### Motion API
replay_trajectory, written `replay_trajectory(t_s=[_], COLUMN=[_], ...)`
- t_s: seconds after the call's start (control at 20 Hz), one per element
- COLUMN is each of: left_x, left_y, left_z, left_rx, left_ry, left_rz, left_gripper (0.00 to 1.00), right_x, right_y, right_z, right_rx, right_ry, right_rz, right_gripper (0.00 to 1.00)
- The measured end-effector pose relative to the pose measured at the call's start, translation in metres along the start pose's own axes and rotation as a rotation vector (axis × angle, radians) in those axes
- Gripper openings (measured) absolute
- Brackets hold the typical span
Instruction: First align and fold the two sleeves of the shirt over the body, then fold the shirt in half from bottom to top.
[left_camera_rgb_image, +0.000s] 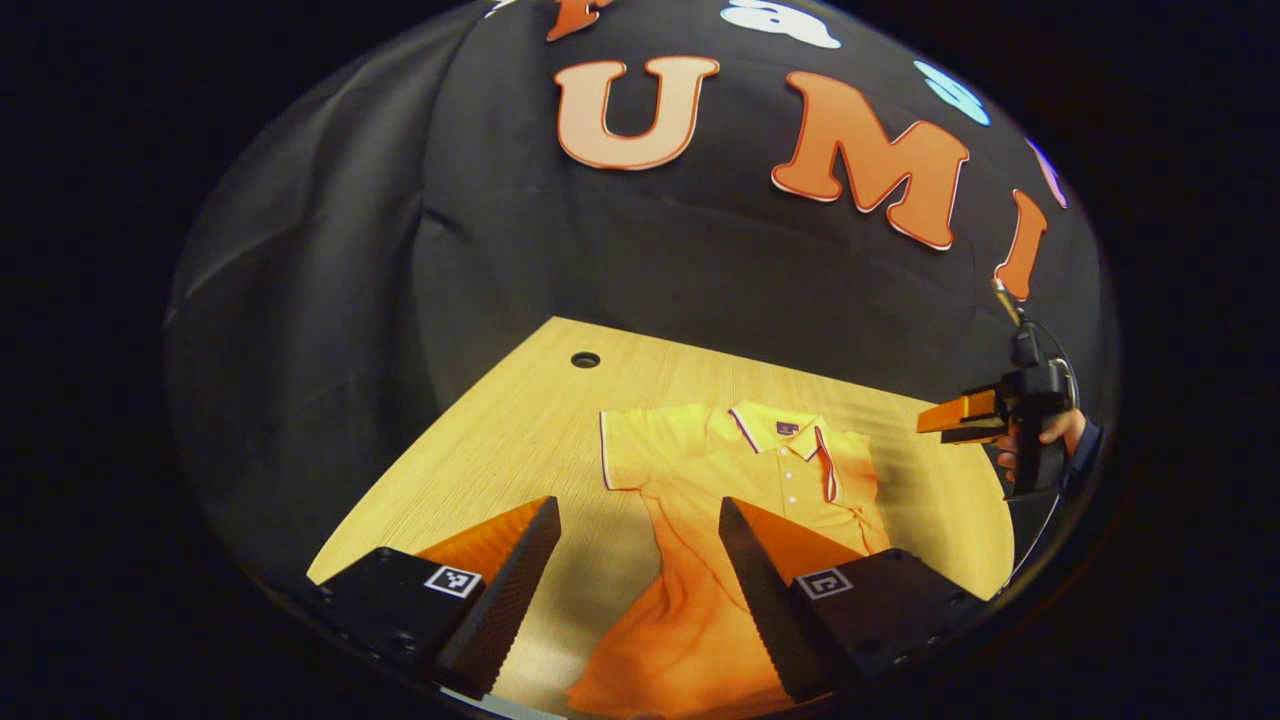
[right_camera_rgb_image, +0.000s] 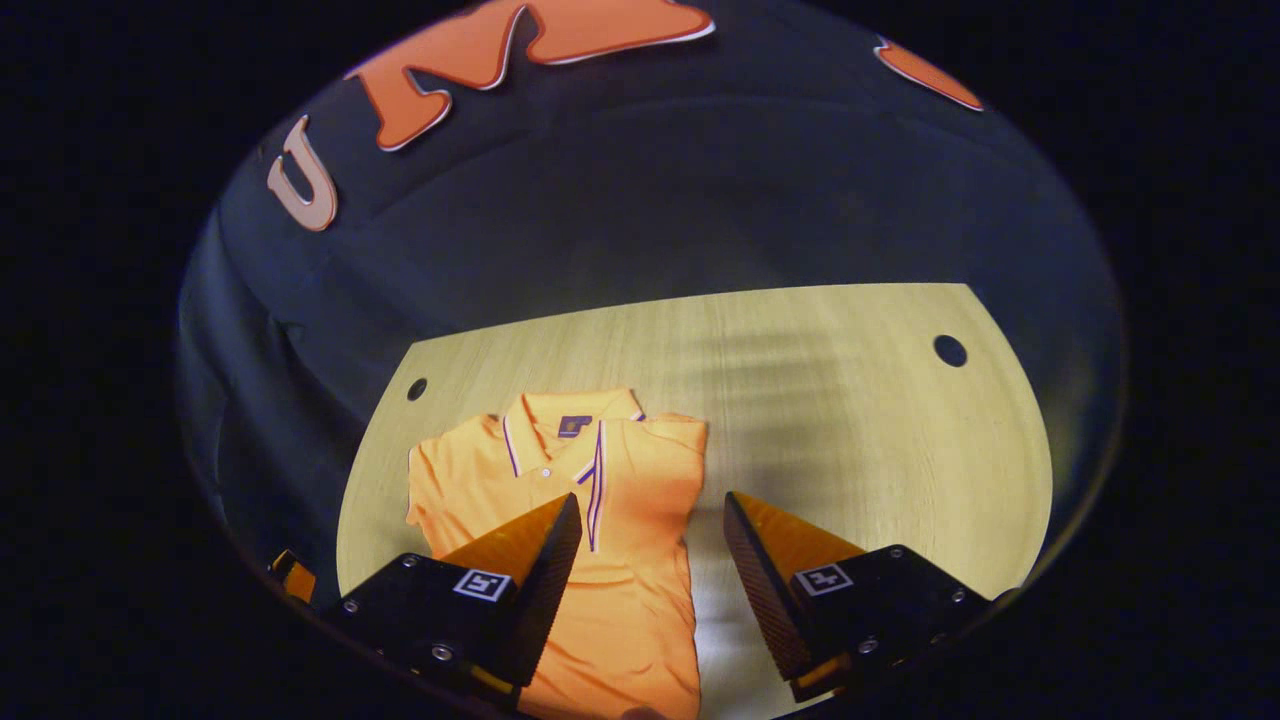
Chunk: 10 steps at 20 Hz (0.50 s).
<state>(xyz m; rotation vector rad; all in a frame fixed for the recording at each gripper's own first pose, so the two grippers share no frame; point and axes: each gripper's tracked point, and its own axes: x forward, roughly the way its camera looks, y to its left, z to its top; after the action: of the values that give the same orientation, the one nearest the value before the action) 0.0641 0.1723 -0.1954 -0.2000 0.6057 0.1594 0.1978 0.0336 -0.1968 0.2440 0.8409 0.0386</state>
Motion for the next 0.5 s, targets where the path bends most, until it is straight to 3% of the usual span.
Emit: replay_trajectory(t_s=[0.15,0.3,0.5], left_x=[0.049,0.091,0.142], left_y=[0.013,0.031,0.030], left_z=[-0.002,-0.009,-0.019], left_rx=[-0.010,-0.035,0.008], left_ry=[0.181,0.289,0.403], left_rz=[-0.038,-0.063,-0.073], left_gripper=[0.98,0.98,0.98], right_x=[-0.032,-0.064,-0.113], right_y=[-0.017,-0.027,-0.036], right_z=[-0.004,-0.013,-0.028], right_rx=[0.075,0.119,0.129], right_ry=[-0.080,-0.157,-0.241], right_rz=[-0.087,-0.162,-0.236], right_gripper=[0.89,0.89,0.89])
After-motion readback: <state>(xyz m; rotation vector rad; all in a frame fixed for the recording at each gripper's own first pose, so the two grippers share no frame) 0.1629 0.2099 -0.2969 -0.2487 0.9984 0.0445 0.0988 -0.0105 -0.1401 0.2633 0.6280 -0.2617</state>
